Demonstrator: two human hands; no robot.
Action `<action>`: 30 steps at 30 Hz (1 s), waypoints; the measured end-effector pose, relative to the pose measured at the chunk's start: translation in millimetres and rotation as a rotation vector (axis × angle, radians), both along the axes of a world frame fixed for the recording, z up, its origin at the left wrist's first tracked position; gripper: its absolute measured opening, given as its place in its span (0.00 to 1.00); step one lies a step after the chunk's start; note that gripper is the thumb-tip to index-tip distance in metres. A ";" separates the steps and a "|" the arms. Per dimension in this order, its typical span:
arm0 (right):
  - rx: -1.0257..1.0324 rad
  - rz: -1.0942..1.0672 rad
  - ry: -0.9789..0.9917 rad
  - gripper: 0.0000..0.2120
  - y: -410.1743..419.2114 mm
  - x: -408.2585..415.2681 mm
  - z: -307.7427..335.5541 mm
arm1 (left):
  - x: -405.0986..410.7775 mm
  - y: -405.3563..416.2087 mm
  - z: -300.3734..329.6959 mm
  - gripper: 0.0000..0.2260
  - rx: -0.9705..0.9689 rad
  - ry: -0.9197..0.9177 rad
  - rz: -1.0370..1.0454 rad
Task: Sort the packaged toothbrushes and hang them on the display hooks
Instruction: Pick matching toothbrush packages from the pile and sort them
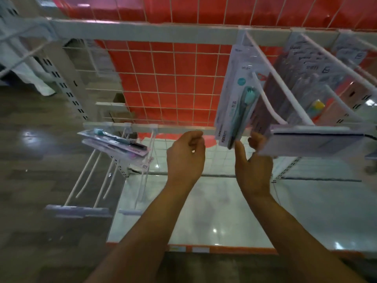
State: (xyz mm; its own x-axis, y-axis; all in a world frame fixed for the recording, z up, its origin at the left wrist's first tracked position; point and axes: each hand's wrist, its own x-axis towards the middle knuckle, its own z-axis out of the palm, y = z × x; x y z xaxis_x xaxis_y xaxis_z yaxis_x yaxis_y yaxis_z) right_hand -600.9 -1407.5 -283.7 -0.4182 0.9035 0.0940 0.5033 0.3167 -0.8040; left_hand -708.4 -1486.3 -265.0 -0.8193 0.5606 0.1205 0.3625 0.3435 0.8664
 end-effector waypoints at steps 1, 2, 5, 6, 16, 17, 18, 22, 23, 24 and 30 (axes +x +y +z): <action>0.041 -0.097 0.104 0.12 -9.8 -3.5 -1.8 | -4.8 -11.2 -1.2 0.11 0.008 -0.018 0.012; 0.089 -0.145 0.177 0.16 -19.9 -6.2 -3.9 | -9.5 -23.6 -1.0 0.11 0.004 -0.027 0.028; 0.069 -0.087 0.123 0.16 -56.0 -16.7 -11.0 | -28.6 -62.1 -2.9 0.11 -0.066 -0.089 0.068; 0.058 -0.061 0.095 0.15 -64.4 -20.8 -13.9 | -36.1 -74.4 -3.9 0.11 -0.095 -0.118 0.084; 0.054 0.334 -0.127 0.07 -104.3 -91.4 -19.7 | -103.1 -151.7 -36.4 0.12 -0.159 -0.384 0.176; 0.071 0.376 -0.151 0.06 -102.6 -99.1 -19.5 | -107.1 -152.7 -39.0 0.12 -0.148 -0.383 0.175; 0.092 0.415 -0.176 0.06 -99.9 -107.3 -20.3 | -111.3 -153.1 -42.3 0.12 -0.156 -0.351 0.161; 0.181 0.502 -0.276 0.10 -90.1 -145.7 -22.8 | -127.4 -149.3 -55.2 0.12 -0.355 0.067 0.086; 0.199 0.516 -0.301 0.11 -88.0 -156.5 -24.7 | -131.2 -147.3 -58.0 0.12 -0.417 0.165 0.086; 0.214 0.528 -0.315 0.12 -86.2 -167.4 -27.1 | -135.3 -145.3 -59.7 0.12 -0.469 0.250 0.093; 0.241 0.633 -0.363 0.22 -82.2 -233.3 -46.2 | -165.7 -137.7 -74.3 0.10 -0.673 0.625 0.081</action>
